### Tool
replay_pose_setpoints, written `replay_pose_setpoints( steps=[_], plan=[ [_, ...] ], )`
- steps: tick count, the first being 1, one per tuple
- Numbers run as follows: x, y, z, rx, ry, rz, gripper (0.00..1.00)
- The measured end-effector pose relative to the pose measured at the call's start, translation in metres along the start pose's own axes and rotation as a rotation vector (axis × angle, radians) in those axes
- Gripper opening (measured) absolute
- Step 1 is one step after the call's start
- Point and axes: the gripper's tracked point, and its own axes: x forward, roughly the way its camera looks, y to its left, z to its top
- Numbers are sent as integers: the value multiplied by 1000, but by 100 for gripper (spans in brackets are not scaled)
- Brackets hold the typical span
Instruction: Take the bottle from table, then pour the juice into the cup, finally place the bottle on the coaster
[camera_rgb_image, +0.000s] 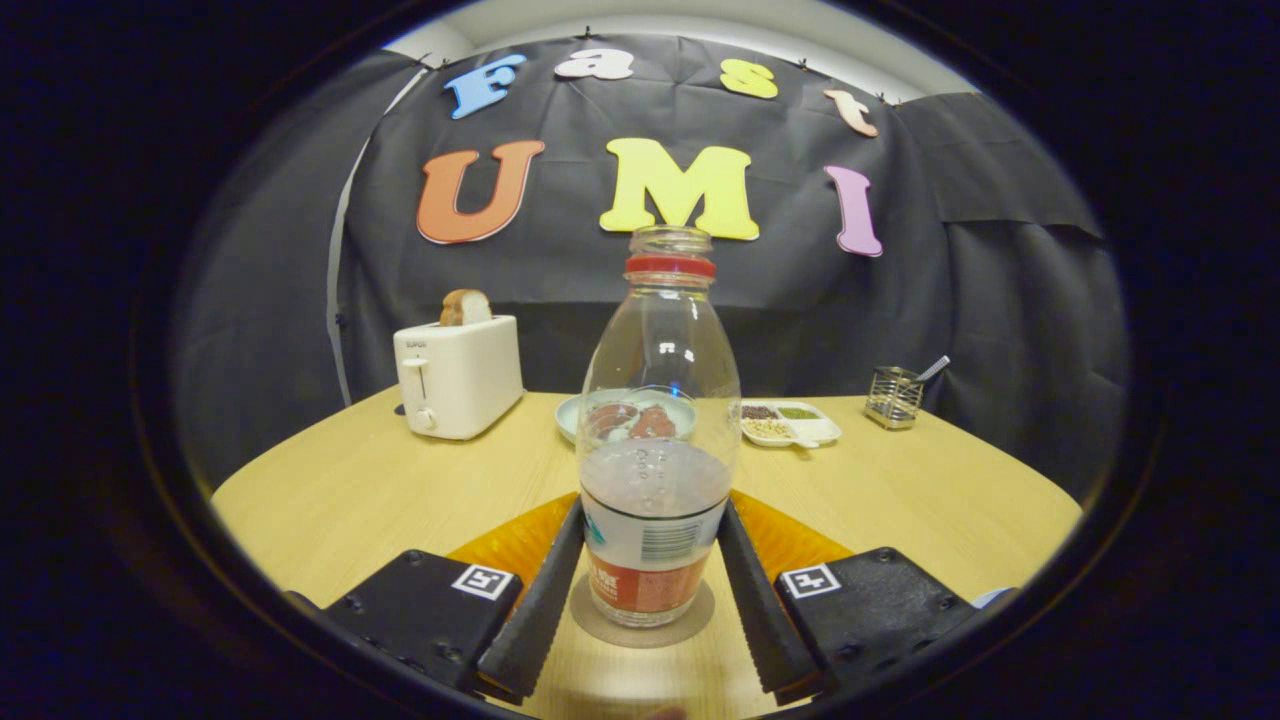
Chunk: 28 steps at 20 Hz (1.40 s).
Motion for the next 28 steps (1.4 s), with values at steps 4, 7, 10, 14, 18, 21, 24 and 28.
replay_pose_setpoints(
  steps=[4, 7, 10, 14, 18, 21, 24, 28],
  plan=[
    [0, 0, -1, -8, 15, 0, 89],
    [-7, 0, 7, -5, 2, 19, 96],
    [-21, -4, 22, 4, -31, 20, 100],
    [-54, -13, 53, 19, -74, 0, 100],
    [-114, -24, 109, -21, -137, -27, 100],
    [-173, -29, 153, -22, -167, -21, 100],
    [-236, -34, 201, 18, -246, -8, 100],
    [-303, -40, 226, 18, -332, -19, 100]
  ],
)
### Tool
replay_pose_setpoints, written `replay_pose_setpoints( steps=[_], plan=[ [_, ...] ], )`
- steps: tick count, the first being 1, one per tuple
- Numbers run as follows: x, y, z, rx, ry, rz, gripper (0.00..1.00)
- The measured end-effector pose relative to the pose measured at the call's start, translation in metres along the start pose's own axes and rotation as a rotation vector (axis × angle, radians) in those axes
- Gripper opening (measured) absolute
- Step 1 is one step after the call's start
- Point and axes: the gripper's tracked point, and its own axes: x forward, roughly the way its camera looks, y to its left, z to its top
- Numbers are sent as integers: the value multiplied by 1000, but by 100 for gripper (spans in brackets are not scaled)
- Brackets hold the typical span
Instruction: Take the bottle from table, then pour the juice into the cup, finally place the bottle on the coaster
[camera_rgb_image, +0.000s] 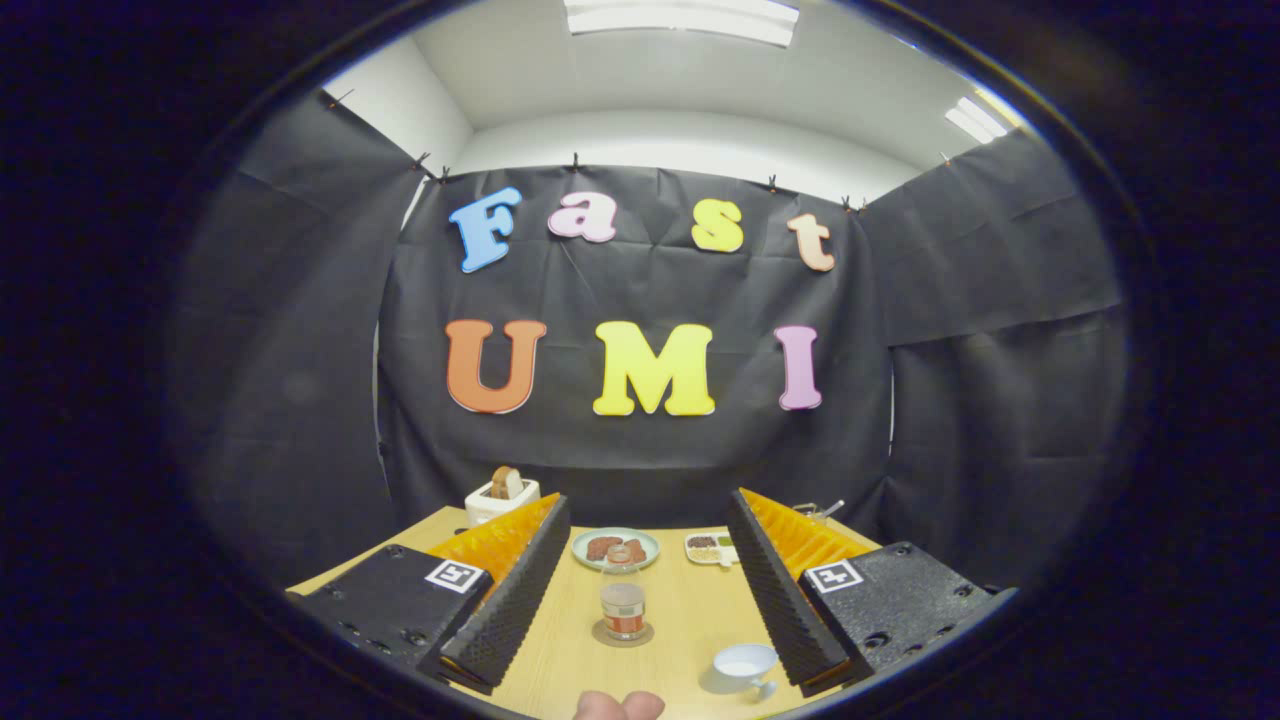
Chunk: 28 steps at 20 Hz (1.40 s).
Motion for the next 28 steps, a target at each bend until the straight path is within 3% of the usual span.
replay_pose_setpoints(
  steps=[5, 12, 18, 21, 28],
  plan=[
    [-54, 18, 7, 44, -15, 54, 100],
    [-88, 39, 8, 88, -22, 101, 100],
    [-90, 47, -2, 47, -23, 108, 100],
    [-89, 50, -8, 74, -32, 144, 100],
    [-81, 40, -16, 97, -6, 143, 100]
  ],
)
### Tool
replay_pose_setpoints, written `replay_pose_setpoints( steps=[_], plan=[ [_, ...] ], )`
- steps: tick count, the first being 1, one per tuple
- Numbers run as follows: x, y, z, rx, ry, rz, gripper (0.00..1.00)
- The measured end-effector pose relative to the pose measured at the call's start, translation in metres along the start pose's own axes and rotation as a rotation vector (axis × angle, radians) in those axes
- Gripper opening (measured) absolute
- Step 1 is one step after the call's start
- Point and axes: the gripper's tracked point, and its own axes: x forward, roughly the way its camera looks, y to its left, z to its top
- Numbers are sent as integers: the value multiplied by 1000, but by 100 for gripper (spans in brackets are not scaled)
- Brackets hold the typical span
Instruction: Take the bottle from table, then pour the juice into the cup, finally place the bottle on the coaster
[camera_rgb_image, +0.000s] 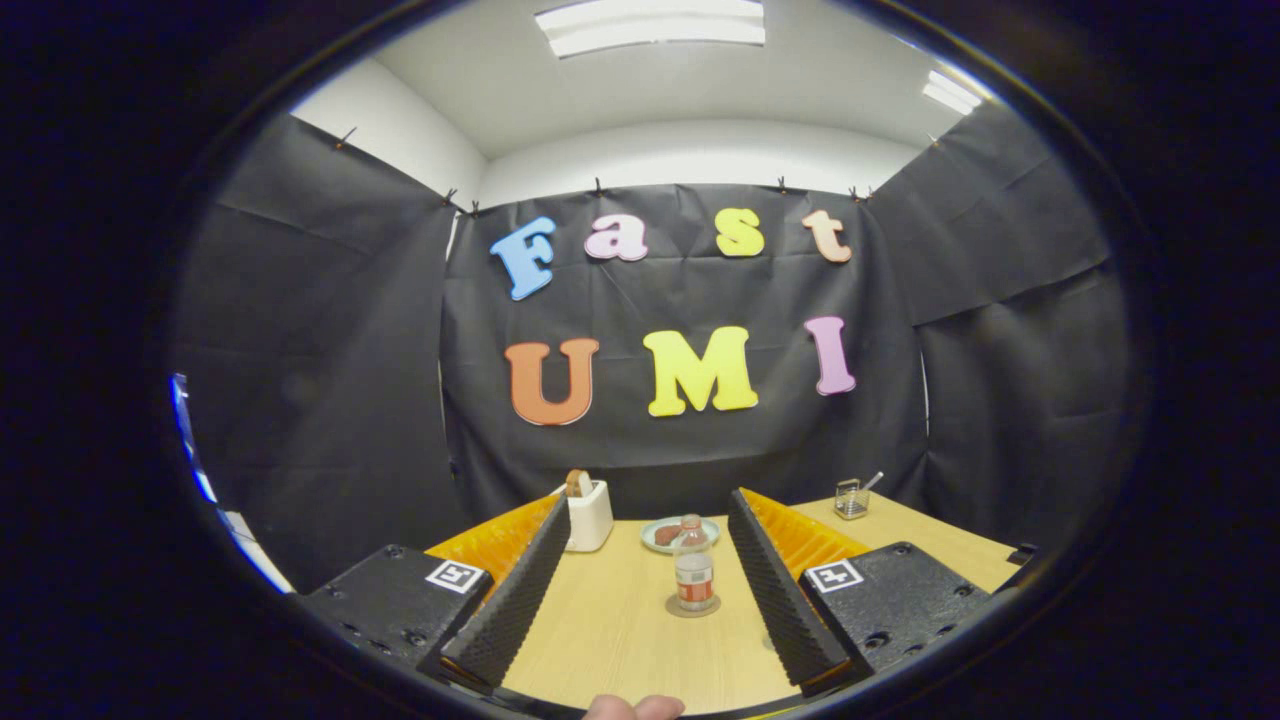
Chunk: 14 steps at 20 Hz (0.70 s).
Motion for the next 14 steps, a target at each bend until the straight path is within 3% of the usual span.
replay_pose_setpoints(
  steps=[8, 14],
  plan=[
    [4, 0, 5, -28, 5, 7, 100],
    [3, 3, 8, 20, 7, 11, 100]
  ],
)
